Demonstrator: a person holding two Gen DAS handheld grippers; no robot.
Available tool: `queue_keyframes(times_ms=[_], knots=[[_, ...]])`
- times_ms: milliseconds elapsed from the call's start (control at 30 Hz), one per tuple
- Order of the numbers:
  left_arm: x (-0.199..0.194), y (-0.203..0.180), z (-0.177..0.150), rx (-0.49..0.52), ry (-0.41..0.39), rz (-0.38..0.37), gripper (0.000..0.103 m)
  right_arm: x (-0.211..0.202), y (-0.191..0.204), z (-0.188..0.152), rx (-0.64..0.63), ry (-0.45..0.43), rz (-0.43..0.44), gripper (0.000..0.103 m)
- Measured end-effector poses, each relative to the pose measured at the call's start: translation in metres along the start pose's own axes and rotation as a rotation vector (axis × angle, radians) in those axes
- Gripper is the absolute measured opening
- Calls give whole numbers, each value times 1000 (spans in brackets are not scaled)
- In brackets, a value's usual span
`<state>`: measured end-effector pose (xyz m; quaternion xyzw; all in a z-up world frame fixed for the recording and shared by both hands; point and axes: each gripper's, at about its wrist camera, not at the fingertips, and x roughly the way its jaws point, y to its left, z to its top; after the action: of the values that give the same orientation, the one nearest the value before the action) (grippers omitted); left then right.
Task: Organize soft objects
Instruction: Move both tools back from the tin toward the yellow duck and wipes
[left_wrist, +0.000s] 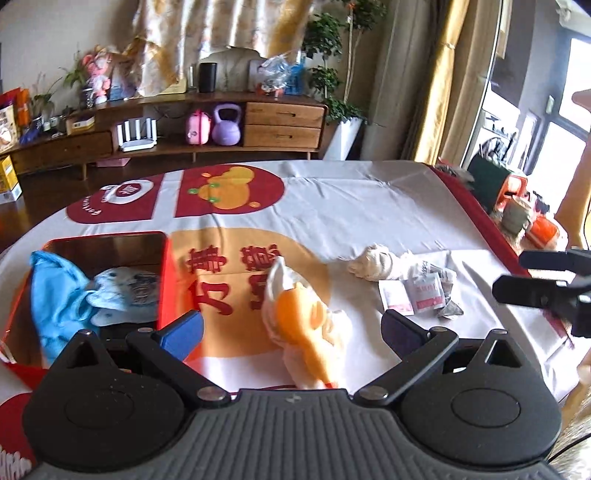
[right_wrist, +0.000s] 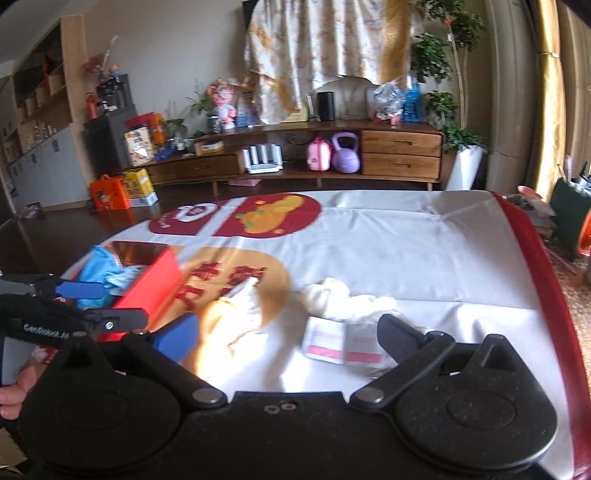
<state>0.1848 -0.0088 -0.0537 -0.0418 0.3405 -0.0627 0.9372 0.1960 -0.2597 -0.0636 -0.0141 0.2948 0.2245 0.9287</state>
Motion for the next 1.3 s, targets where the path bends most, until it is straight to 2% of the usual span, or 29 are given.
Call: queue_keyframes(times_ms=[200, 467, 533, 867, 933, 1133, 1167, 1300], knots=[[25, -19, -6, 57, 2, 3, 103, 23, -21, -12, -18, 39, -44, 102], [58, -26, -8, 84, 26, 20, 103, 50, -49, -16, 17, 74, -85, 99], [65, -28, -8, 96, 30, 25, 103, 55, -55, -16, 26, 80, -84, 93], [93, -33, -12, 124, 54, 29, 103, 81, -68, -28, 26, 155, -90, 87], [97, -32, -12, 126, 60, 25, 103, 86, -71, -34, 28, 181, -92, 81], [106, -30, -15, 123, 74, 14, 102, 93, -82, -44, 49, 211, -113, 74], [107, -30, -15, 125, 72, 13, 101, 94, -84, -45, 55, 215, -113, 73], [109, -30, -15, 137, 68, 7, 88, 96, -88, -49, 79, 223, -115, 65]])
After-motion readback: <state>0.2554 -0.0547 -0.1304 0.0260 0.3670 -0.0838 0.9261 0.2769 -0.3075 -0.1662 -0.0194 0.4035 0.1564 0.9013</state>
